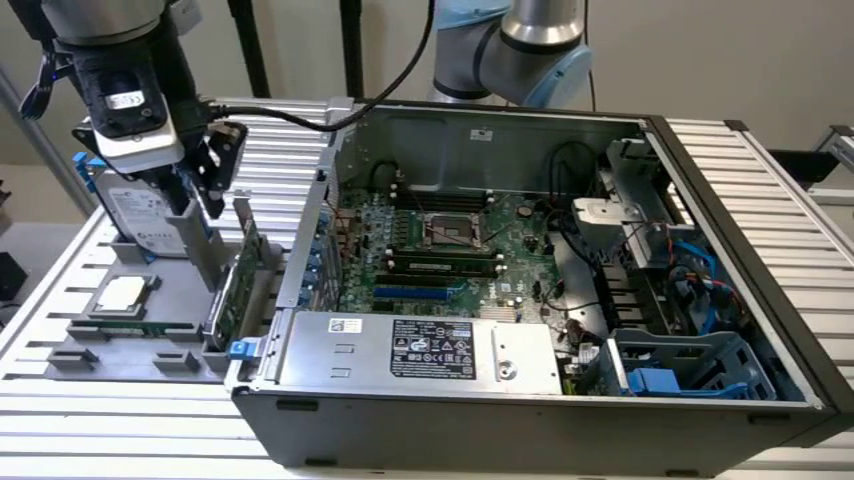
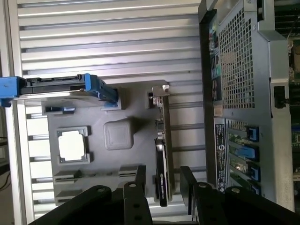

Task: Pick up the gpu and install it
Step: 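Pick up the gpu and move the gpu toward the slot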

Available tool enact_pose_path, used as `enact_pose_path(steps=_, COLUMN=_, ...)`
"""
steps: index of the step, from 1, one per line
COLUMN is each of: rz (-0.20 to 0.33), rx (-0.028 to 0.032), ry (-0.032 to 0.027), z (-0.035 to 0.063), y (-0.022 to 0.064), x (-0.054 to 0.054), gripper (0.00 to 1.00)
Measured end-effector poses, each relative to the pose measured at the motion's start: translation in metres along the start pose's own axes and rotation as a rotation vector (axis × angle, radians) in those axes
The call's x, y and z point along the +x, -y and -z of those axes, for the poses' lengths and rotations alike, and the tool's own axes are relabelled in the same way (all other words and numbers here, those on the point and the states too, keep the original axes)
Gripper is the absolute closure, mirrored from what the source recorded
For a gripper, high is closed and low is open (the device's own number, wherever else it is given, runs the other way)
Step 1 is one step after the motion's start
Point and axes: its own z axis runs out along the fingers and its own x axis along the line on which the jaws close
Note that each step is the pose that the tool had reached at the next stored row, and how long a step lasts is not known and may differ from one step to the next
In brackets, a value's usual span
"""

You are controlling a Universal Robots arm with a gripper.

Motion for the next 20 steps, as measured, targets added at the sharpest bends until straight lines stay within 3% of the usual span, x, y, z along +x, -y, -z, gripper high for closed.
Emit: enact_pose_path(steps=20, rz=0.000, rx=-0.0001, ry=0.0003, z=-0.0363, y=0.0048, x=-0.002, gripper=0.00)
